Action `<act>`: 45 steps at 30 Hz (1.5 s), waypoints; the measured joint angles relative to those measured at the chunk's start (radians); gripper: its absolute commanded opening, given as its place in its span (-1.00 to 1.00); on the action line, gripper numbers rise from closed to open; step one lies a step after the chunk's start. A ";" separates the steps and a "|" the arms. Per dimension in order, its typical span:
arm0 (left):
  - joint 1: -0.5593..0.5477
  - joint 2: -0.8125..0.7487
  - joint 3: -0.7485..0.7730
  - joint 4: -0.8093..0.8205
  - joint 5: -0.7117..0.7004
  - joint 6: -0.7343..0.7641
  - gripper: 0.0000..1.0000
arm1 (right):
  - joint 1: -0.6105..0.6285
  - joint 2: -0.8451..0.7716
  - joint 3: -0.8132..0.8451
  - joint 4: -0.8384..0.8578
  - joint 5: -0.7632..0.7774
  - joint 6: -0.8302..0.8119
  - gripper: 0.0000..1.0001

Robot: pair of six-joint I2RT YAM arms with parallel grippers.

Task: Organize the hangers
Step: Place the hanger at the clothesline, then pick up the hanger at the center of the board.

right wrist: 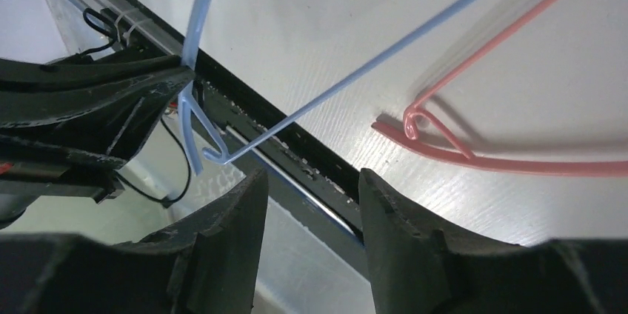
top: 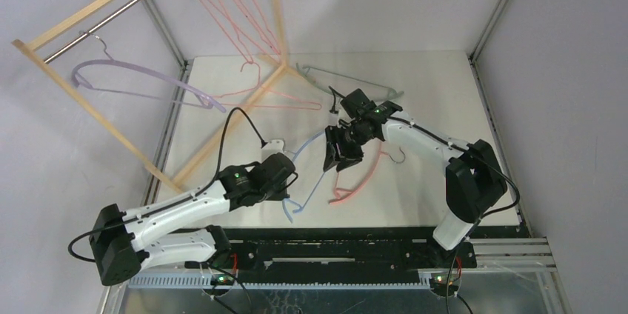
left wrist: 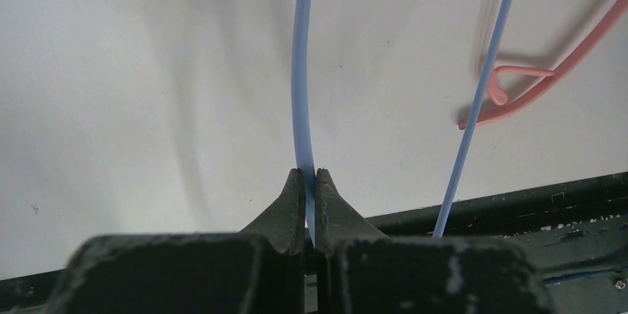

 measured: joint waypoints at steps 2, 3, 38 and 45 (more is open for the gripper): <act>0.000 0.004 0.009 -0.005 0.000 0.005 -1.00 | -0.022 0.006 -0.033 0.012 -0.033 0.026 0.16; 0.000 0.005 0.014 -0.008 0.000 0.006 -1.00 | -0.036 0.013 -0.049 0.020 -0.047 0.044 0.16; 0.000 0.005 0.061 -0.034 -0.026 0.028 -1.00 | -0.094 -0.018 -0.157 0.158 -0.064 0.360 0.21; 0.000 0.005 0.070 -0.035 -0.025 0.034 -1.00 | -0.105 -0.035 -0.235 0.156 -0.065 0.388 0.21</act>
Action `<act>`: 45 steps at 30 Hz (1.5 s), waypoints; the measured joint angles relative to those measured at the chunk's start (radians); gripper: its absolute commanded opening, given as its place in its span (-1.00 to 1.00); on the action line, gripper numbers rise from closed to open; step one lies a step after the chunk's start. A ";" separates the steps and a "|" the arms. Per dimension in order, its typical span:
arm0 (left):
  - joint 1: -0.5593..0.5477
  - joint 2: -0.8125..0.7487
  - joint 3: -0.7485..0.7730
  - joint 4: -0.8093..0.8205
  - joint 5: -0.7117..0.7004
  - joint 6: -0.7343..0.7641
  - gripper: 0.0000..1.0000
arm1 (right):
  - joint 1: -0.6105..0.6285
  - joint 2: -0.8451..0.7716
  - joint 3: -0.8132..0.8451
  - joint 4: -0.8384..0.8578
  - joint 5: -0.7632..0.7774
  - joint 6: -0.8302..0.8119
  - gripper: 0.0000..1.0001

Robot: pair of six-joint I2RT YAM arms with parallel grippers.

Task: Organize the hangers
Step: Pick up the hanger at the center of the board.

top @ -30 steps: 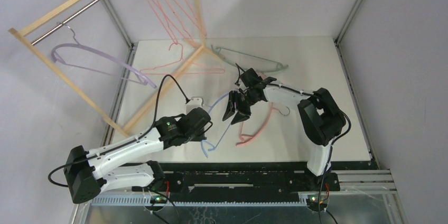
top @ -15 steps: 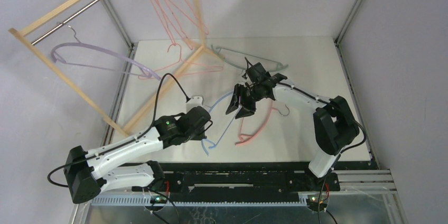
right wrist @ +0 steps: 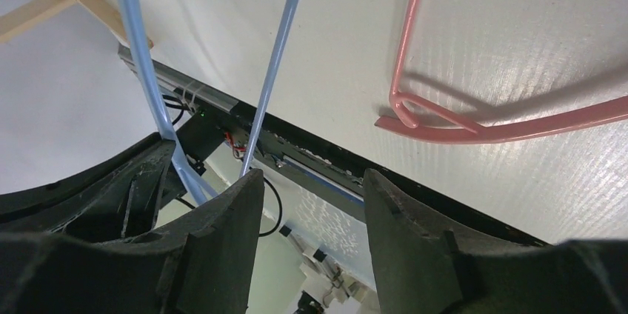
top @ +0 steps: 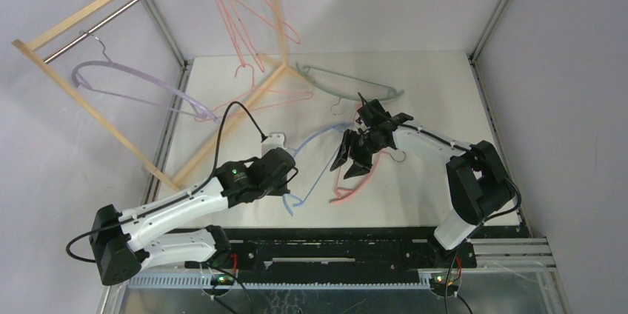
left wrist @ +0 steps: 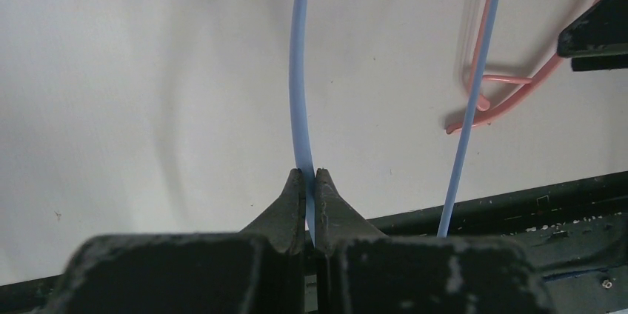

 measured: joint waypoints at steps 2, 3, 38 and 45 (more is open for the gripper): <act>0.000 0.000 0.008 -0.003 0.000 0.005 -1.00 | 0.000 0.000 -0.014 0.017 -0.006 0.015 0.21; 0.000 0.000 0.013 -0.005 0.000 0.008 -1.00 | 0.000 0.000 -0.019 0.024 -0.009 0.023 0.21; 0.009 -0.140 -0.071 0.068 -0.027 -0.048 -0.58 | -0.042 0.138 -0.081 0.783 -0.186 0.515 -1.00; 0.054 -0.313 -0.266 0.137 0.006 -0.095 -0.19 | -0.177 0.134 -0.154 0.980 -0.260 0.685 -1.00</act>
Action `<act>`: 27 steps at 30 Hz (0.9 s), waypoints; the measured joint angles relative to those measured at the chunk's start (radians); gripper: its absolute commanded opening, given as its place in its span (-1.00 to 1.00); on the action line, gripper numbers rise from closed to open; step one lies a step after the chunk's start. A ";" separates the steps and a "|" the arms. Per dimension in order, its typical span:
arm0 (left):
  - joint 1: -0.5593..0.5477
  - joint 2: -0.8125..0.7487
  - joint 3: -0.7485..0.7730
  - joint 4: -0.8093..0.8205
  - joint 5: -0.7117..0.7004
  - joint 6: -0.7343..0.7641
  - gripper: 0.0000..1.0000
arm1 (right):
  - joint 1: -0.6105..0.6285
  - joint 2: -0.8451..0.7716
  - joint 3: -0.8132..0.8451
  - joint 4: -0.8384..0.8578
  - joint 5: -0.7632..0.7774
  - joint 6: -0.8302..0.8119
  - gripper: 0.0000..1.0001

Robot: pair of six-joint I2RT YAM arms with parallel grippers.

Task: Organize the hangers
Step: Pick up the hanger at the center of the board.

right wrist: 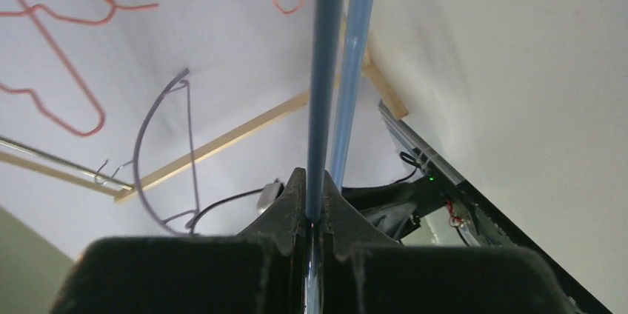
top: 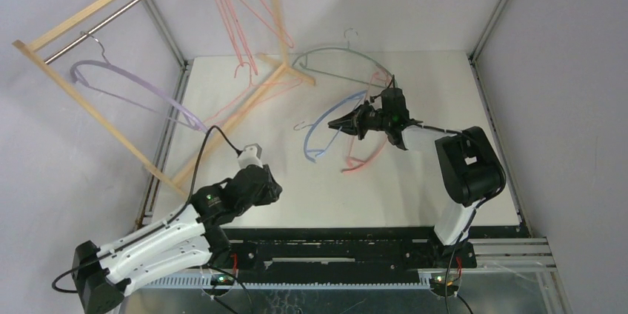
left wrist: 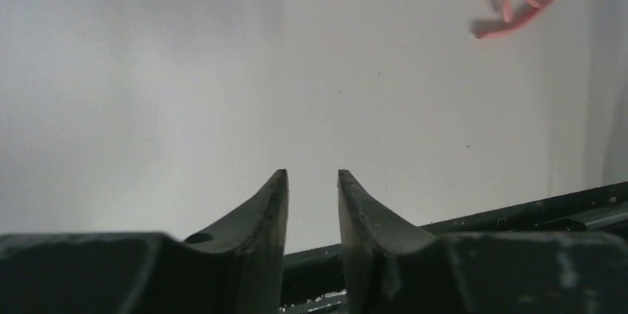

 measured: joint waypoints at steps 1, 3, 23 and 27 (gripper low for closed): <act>0.015 -0.015 -0.028 0.031 0.018 -0.003 -0.13 | -0.009 0.000 -0.001 0.023 -0.009 0.024 -1.00; 0.043 -0.023 -0.061 0.082 0.050 0.000 0.05 | -0.014 0.000 -0.002 0.077 -0.027 0.066 -1.00; 0.120 0.415 0.044 0.425 0.423 0.185 0.21 | -0.109 -0.032 -0.121 0.401 -0.167 0.390 -1.00; 0.121 0.415 0.011 0.505 0.447 0.192 0.24 | -0.134 -0.055 -0.131 0.476 -0.178 0.468 -1.00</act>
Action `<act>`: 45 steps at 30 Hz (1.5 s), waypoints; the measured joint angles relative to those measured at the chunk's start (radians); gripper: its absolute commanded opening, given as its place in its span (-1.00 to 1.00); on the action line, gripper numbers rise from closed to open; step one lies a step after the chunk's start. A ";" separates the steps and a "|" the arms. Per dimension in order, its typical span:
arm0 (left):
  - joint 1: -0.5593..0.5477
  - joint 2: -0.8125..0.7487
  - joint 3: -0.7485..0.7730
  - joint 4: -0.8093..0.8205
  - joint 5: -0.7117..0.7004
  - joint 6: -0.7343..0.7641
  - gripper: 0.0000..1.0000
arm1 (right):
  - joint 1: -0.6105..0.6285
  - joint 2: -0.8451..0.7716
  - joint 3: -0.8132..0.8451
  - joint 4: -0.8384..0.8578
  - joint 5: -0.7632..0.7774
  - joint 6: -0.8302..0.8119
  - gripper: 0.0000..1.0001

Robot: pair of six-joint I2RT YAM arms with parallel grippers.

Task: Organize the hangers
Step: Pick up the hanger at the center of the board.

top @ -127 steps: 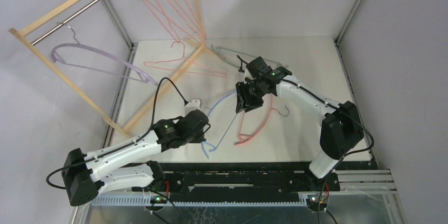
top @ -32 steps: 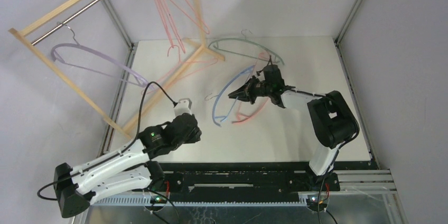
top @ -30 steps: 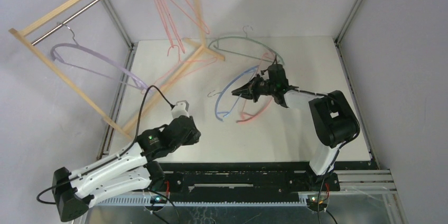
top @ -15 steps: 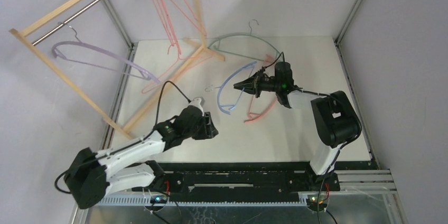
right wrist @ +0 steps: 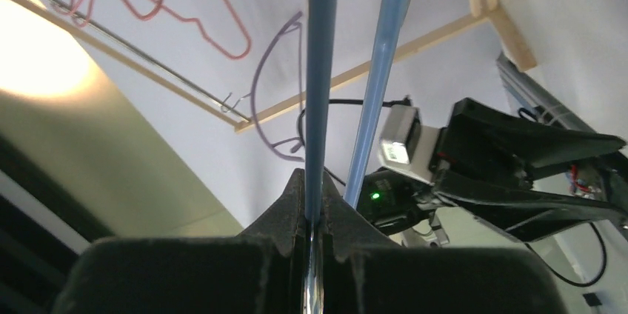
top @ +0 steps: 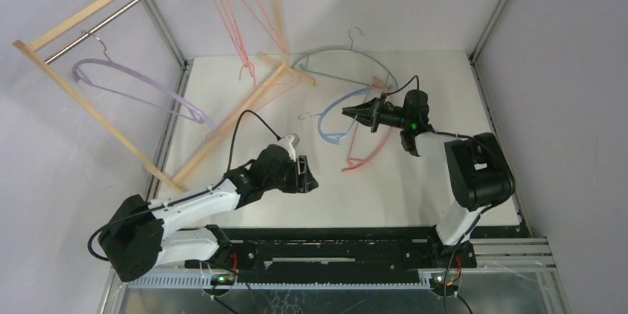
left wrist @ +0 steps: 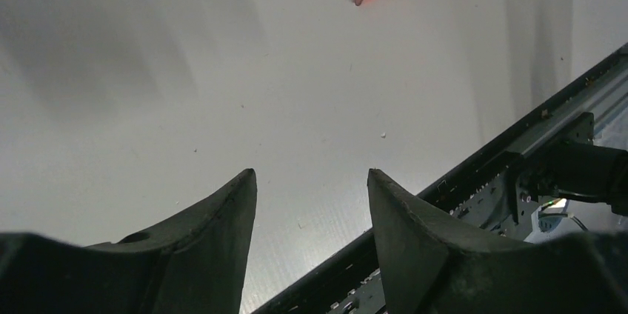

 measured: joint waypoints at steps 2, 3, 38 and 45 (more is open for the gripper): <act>0.003 0.003 -0.018 0.034 0.016 0.004 0.28 | -0.011 -0.006 -0.002 0.048 -0.005 0.037 -1.00; 0.005 0.005 -0.024 0.049 0.023 0.005 0.31 | -0.017 -0.007 -0.006 0.071 -0.005 0.052 -1.00; 0.334 0.061 -0.138 0.646 0.317 -0.247 0.55 | -0.123 -0.051 -0.133 0.554 -0.200 0.080 -1.00; 0.344 0.202 -0.111 0.842 0.375 -0.355 0.76 | -0.068 -0.181 -0.151 0.483 -0.251 0.080 -1.00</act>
